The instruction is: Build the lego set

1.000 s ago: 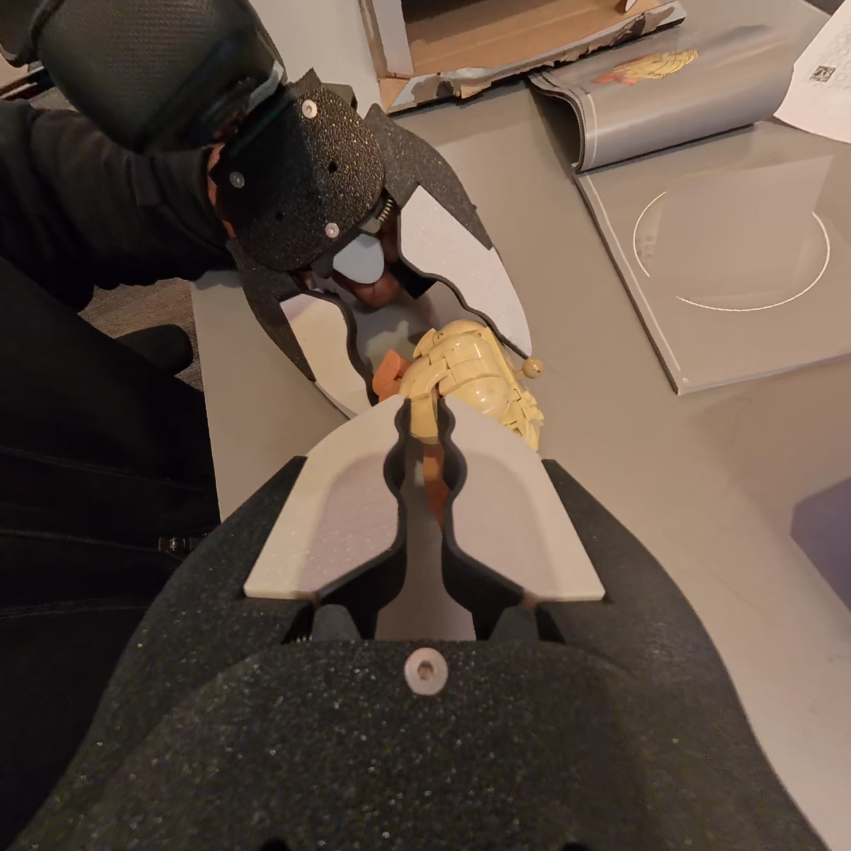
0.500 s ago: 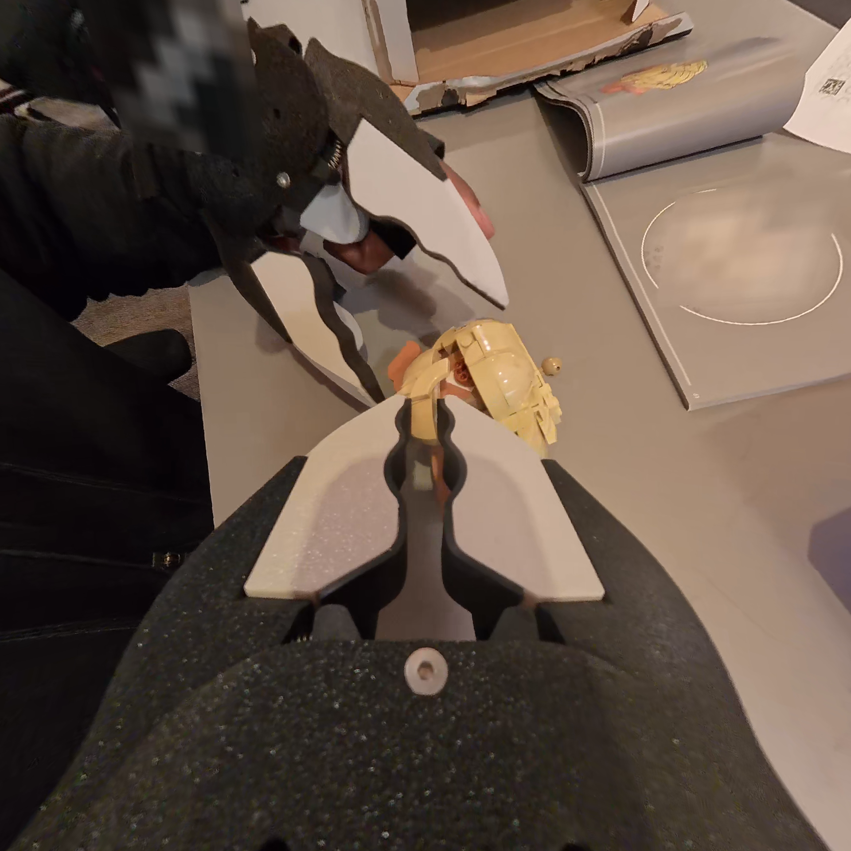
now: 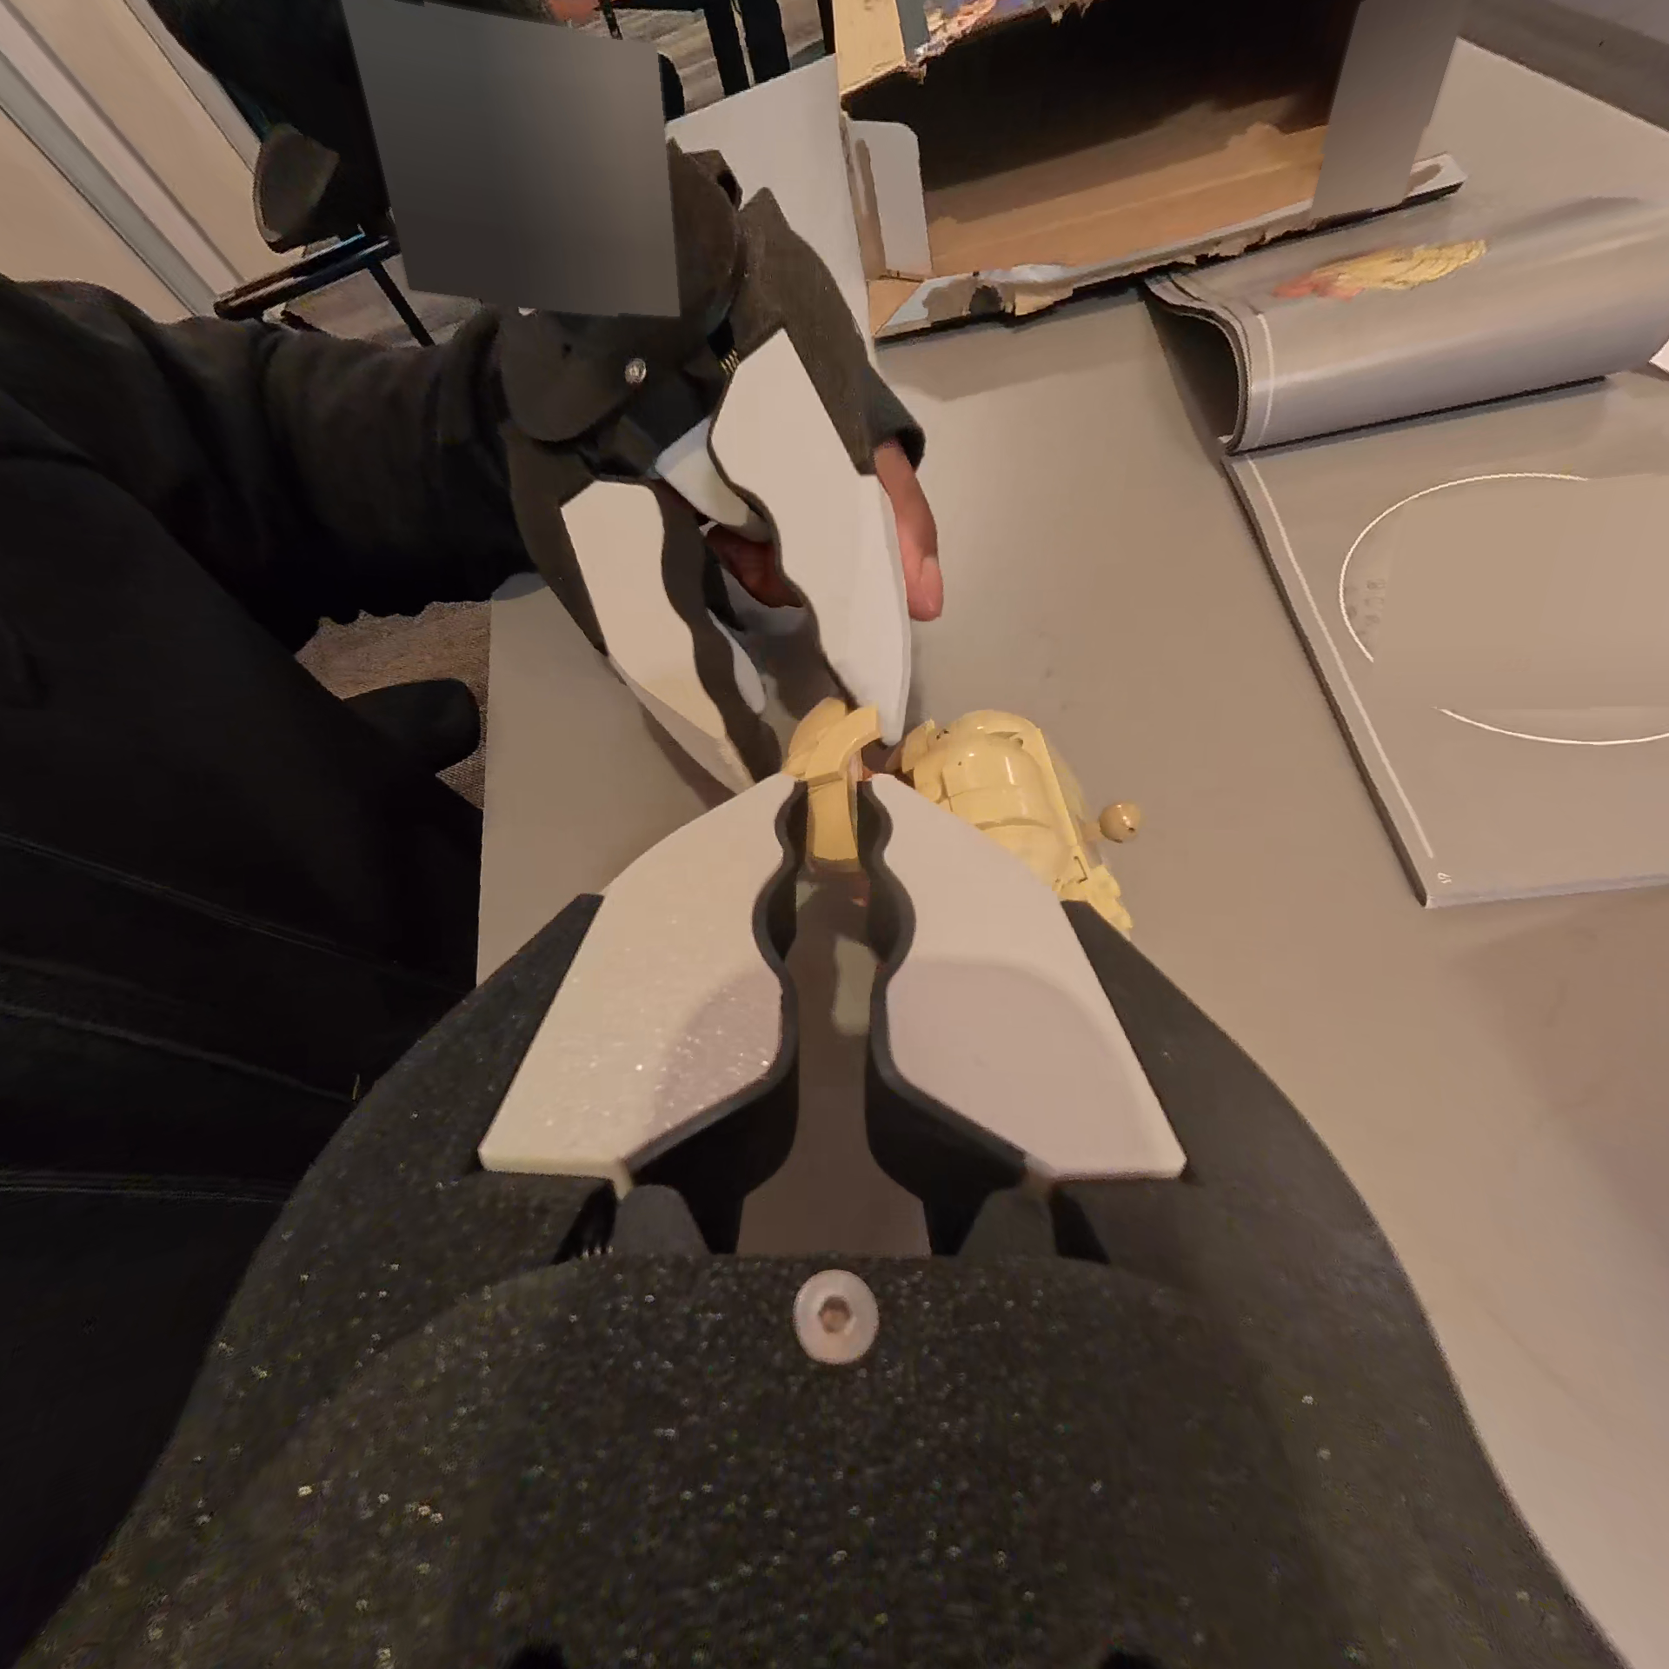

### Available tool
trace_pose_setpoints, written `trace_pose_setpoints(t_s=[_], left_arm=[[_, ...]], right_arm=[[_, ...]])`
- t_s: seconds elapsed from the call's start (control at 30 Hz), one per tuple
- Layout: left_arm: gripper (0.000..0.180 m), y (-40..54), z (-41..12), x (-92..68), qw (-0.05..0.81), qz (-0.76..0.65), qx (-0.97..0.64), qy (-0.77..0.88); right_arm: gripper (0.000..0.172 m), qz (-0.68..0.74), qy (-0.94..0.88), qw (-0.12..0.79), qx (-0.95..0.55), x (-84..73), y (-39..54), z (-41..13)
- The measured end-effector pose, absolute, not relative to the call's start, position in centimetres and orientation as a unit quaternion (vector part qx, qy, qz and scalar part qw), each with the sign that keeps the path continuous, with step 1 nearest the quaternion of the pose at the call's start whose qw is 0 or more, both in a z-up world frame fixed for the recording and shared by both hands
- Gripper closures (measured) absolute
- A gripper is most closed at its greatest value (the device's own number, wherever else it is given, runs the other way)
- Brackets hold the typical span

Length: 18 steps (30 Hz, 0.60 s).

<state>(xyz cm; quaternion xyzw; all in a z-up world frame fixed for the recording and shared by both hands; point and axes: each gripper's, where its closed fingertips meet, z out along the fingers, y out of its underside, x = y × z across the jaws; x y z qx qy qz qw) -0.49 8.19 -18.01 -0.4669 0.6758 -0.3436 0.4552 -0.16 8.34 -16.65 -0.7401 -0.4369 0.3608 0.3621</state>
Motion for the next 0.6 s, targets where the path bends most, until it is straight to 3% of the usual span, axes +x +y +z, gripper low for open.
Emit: trace_pose_setpoints(t_s=[0.1, 0.33, 0.6], left_arm=[[0.163, 8.4, -18.2, -0.2, 0.463, -0.332, -0.464, 0.678], [0.164, 8.5, -18.4, 0.4, 0.458, -0.315, -0.477, 0.681], [0.164, 7.8, -18.3, 1.0, 0.454, -0.296, -0.479, 0.691]], right_arm=[[0.161, 0.358, -0.44, 0.367, -0.737, 0.0, 8.3, -16.7], [0.16, 0.338, -0.437, 0.384, -0.74, 0.6, 8.4, -16.8], [0.14, 0.323, -0.429, 0.424, -0.729, 2.2, 7.8, -16.3]])
